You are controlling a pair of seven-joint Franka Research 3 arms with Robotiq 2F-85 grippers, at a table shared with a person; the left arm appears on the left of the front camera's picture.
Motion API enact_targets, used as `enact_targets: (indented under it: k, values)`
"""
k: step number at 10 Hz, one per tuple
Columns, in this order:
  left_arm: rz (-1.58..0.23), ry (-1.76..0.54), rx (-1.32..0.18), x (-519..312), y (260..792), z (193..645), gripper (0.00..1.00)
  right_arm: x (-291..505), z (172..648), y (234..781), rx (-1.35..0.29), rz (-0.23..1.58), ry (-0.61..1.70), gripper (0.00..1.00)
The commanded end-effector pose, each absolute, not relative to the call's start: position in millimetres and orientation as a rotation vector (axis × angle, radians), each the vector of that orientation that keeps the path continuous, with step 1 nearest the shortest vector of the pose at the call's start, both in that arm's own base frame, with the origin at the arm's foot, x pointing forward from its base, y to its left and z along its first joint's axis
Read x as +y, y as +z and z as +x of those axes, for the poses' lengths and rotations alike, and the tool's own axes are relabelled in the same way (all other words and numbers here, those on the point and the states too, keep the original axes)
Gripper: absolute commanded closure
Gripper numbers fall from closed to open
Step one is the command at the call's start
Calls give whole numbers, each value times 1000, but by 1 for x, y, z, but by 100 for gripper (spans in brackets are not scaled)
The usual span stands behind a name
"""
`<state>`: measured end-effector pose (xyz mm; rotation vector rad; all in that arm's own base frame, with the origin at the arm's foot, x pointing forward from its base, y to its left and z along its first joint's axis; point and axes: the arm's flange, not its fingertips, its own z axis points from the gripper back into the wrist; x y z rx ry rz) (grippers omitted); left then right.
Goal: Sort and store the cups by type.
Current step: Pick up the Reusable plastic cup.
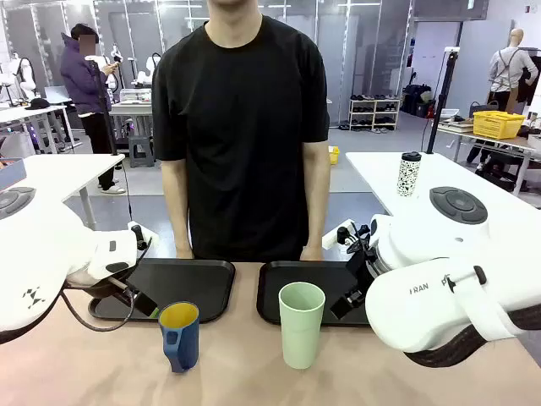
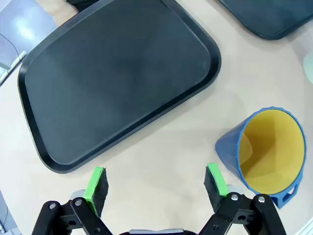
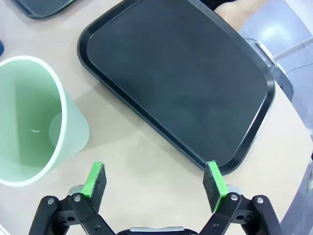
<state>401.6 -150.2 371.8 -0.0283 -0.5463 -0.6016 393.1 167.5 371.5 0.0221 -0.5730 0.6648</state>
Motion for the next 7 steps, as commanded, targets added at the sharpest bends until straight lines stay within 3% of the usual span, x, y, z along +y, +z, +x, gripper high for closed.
enact_targets:
  k: [1, 7]
  values:
    - [-28, -602, -546, -150, 372, 401, 0, 167, 393, 371, -573, 22, 665, 0]
    - [-28, -602, -546, -150, 372, 401, 0, 167, 393, 371, -573, 22, 665, 0]
